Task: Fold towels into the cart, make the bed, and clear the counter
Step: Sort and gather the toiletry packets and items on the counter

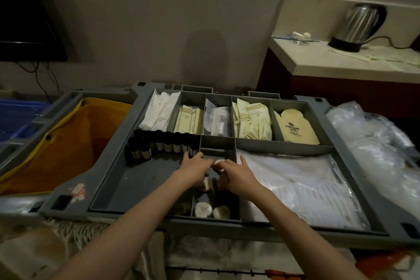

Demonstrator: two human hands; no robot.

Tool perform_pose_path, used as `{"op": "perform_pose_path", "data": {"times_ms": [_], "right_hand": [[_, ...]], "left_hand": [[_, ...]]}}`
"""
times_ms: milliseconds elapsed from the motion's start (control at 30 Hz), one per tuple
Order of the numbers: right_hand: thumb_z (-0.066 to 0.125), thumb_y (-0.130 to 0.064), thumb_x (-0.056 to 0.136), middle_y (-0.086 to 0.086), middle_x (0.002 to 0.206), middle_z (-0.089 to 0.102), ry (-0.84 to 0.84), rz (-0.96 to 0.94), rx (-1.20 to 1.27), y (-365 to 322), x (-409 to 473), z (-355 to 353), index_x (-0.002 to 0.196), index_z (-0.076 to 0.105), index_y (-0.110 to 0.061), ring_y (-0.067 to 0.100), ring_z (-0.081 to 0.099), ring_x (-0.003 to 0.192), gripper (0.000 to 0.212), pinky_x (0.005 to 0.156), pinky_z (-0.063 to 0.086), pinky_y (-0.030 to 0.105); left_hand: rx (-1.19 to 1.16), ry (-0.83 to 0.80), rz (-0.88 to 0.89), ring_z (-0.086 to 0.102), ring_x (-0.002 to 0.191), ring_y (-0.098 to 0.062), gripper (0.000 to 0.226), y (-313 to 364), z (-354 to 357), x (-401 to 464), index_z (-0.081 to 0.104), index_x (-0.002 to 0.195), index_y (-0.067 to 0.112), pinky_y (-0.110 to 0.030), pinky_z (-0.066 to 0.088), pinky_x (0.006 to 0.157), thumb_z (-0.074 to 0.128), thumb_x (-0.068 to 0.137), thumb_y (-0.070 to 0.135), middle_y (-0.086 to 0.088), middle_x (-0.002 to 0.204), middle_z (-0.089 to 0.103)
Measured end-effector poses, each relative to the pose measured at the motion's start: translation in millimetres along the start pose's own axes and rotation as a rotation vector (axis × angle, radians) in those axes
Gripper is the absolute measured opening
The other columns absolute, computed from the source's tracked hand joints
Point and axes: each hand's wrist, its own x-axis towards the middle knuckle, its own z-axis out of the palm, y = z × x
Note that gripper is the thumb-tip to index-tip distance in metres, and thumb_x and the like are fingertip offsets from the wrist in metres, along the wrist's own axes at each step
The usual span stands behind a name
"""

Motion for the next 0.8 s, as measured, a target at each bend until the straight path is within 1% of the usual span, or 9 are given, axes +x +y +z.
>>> {"op": "perform_pose_path", "data": {"times_ms": [67, 100, 167, 267, 333, 433, 533, 633, 800], "right_hand": [[0.065, -0.023, 0.086, -0.004, 0.138, 0.046, -0.01, 0.011, 0.038, 2, -1, 2, 0.13, 0.047, -0.025, 0.016, 0.045, 0.127, 0.048, 0.117, -0.001, 0.046], [0.064, -0.023, 0.086, -0.004, 0.14, 0.043, -0.007, 0.018, 0.071, 3, -1, 3, 0.13, 0.046, -0.026, 0.016, 0.042, 0.129, 0.048, 0.117, 0.0, 0.044], [0.064, -0.025, 0.087, -0.004, 0.148, 0.034, 0.019, 0.023, 0.1, 7, -3, 4, 0.135, 0.044, -0.025, 0.015, 0.03, 0.138, 0.052, 0.117, 0.001, 0.043], [0.059, -0.034, 0.091, -0.004, 0.157, 0.021, 0.067, 0.02, 0.03, 16, -6, -2, 0.142, 0.038, -0.023, 0.013, 0.007, 0.146, 0.055, 0.117, 0.0, 0.044], [0.052, -0.04, 0.094, -0.004, 0.159, 0.015, 0.069, 0.051, -0.035, 25, -9, -12, 0.144, 0.035, -0.023, 0.012, 0.0, 0.147, 0.056, 0.117, -0.001, 0.045], [0.042, -0.049, 0.096, -0.005, 0.16, 0.008, 0.061, 0.096, -0.102, 47, -17, -32, 0.149, 0.026, -0.024, 0.011, -0.003, 0.147, 0.06, 0.116, -0.003, 0.047], [0.038, -0.052, 0.097, -0.005, 0.16, 0.005, 0.079, 0.152, -0.18, 81, -28, -59, 0.15, 0.02, -0.027, 0.011, -0.004, 0.147, 0.061, 0.116, -0.004, 0.048], [0.039, -0.052, 0.096, -0.003, 0.16, 0.005, 0.123, 0.222, -0.258, 131, -44, -90, 0.15, 0.019, -0.027, 0.015, -0.004, 0.147, 0.062, 0.116, -0.002, 0.052], [0.038, -0.051, 0.097, -0.001, 0.16, 0.003, 0.162, 0.31, -0.295, 239, -89, -160, 0.151, 0.015, -0.024, 0.017, -0.006, 0.147, 0.064, 0.116, -0.002, 0.054]], "left_hand": [[0.018, 0.057, 0.047, 0.024, 0.139, -0.021, 0.06, -3, 0, 0, 0.039, 0.138, 0.022, -0.049, 0.006, 0.117, 0.065, 0.085, 0.023, -0.004, 0.144, 0.039], [0.029, 0.085, 0.06, 0.023, 0.14, -0.02, 0.06, -4, 1, -1, 0.037, 0.14, 0.022, -0.047, 0.005, 0.117, 0.063, 0.086, 0.026, -0.003, 0.147, 0.037], [0.077, 0.128, 0.066, 0.014, 0.144, -0.02, 0.059, -6, 2, -3, 0.034, 0.143, 0.02, -0.045, 0.001, 0.117, 0.057, 0.09, 0.031, -0.004, 0.153, 0.027], [0.145, 0.194, 0.023, 0.002, 0.147, -0.023, 0.06, -4, 2, -5, 0.029, 0.146, 0.019, -0.044, -0.004, 0.117, 0.053, 0.093, 0.033, -0.005, 0.158, 0.013], [0.144, 0.237, -0.007, 0.001, 0.147, -0.023, 0.059, 2, -5, -2, 0.029, 0.146, 0.019, -0.044, -0.003, 0.117, 0.052, 0.094, 0.032, -0.005, 0.158, 0.012], [0.126, 0.294, -0.012, 0.003, 0.147, -0.024, 0.055, 21, -19, 12, 0.029, 0.146, 0.019, -0.045, -0.001, 0.117, 0.049, 0.096, 0.031, -0.004, 0.158, 0.015], [0.131, 0.356, 0.018, 0.005, 0.146, -0.025, 0.054, 54, -37, 36, 0.028, 0.146, 0.019, -0.046, 0.0, 0.117, 0.046, 0.097, 0.032, -0.005, 0.157, 0.018], [0.13, 0.405, 0.058, 0.005, 0.146, -0.025, 0.054, 102, -53, 68, 0.027, 0.147, 0.02, -0.046, -0.001, 0.117, 0.044, 0.097, 0.036, -0.004, 0.157, 0.017], [0.128, 0.442, 0.144, 0.002, 0.147, -0.025, 0.055, 217, -74, 132, 0.024, 0.148, 0.021, -0.048, -0.001, 0.116, 0.039, 0.099, 0.04, -0.003, 0.158, 0.014]]}}
